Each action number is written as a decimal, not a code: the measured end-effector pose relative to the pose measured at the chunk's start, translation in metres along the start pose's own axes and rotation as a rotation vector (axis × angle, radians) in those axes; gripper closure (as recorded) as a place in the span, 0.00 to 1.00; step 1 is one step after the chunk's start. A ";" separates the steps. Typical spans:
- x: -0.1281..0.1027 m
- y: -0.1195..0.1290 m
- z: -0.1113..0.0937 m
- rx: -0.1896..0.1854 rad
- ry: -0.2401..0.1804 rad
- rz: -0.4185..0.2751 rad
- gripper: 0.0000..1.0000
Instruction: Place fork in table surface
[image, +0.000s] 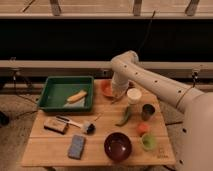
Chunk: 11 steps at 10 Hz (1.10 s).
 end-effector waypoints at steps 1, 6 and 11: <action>-0.001 -0.002 -0.003 -0.003 0.007 -0.011 1.00; -0.002 0.001 0.008 -0.023 0.004 -0.021 1.00; 0.007 0.008 0.052 -0.051 -0.040 -0.002 0.99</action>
